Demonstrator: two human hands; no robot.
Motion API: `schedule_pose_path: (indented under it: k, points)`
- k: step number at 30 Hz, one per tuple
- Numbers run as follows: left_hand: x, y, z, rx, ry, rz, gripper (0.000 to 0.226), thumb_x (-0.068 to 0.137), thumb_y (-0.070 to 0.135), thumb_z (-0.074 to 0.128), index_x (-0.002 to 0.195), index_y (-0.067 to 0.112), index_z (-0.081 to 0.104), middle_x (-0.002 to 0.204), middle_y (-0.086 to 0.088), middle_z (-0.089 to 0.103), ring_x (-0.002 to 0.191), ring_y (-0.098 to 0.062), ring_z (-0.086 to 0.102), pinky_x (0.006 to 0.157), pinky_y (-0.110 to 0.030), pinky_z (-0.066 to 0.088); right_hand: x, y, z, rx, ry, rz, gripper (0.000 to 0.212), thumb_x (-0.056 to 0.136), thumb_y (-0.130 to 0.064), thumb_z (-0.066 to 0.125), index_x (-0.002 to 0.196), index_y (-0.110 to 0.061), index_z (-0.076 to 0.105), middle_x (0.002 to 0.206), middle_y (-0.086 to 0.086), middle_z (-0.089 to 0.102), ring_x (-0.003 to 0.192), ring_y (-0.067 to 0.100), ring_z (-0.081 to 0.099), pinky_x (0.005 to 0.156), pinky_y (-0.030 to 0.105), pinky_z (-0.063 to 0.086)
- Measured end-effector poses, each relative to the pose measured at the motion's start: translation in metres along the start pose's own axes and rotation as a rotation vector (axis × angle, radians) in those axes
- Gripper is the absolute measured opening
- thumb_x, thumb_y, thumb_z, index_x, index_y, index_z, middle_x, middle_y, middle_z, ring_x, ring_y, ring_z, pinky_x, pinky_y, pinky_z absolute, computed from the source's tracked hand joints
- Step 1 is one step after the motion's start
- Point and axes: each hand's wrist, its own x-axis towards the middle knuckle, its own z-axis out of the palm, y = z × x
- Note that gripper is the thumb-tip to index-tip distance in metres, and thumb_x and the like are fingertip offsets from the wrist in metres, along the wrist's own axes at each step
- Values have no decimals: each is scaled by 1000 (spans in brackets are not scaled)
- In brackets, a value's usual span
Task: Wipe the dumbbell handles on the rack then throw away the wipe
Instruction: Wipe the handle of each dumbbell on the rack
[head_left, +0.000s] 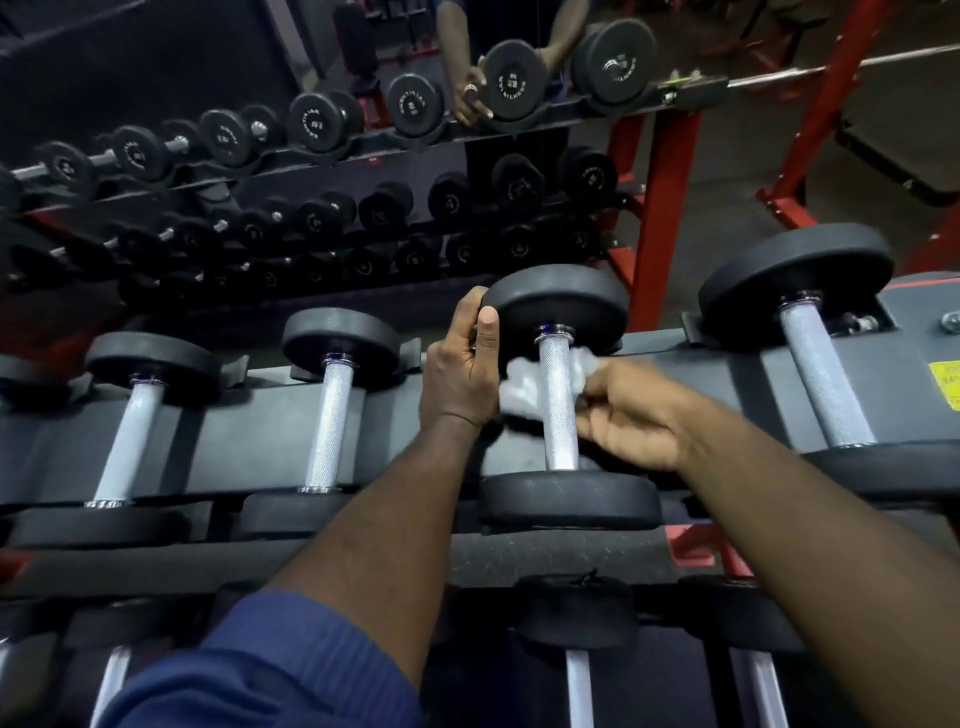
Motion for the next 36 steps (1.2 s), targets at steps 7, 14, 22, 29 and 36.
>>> schedule_pose_path:
  k: [7,14,22,29,36]
  points:
    - [1,1,-3,-7,-17,-31,60,97,77,24,146,49,43,53,7,47,59,-19,56,68,-44,57,-33,-8,-11,-776,233,-494,18,83,0,78,100,-7,78,86,7,79,80,23,75,75,37,62]
    - [0,1,-6,-20,-77,-35,63,94,81,22,146,51,42,71,1,63,79,-28,68,75,-42,58,-29,-10,34,-1775,178,-947,40,79,0,68,105,-27,81,98,-6,59,92,18,63,82,27,50]
    - [2,2,-10,-16,-124,-59,53,102,71,32,148,49,45,107,-4,76,102,-31,68,83,-38,53,-23,-11,65,-1912,386,-795,28,77,-14,75,98,-33,78,102,-6,61,96,21,62,82,41,55]
    - [1,-4,-11,-37,-179,-49,58,97,79,24,149,56,37,96,-3,75,95,-29,69,86,-44,57,-57,10,74,-2032,239,-273,36,83,-9,63,87,-42,79,102,-6,71,96,17,63,90,31,55]
    - [-7,26,-37,-180,-318,-221,51,105,64,39,154,51,42,150,2,58,130,-18,56,101,-18,37,-89,22,46,-1438,510,-613,20,79,-14,81,89,-30,81,90,-10,75,88,6,69,72,17,48]
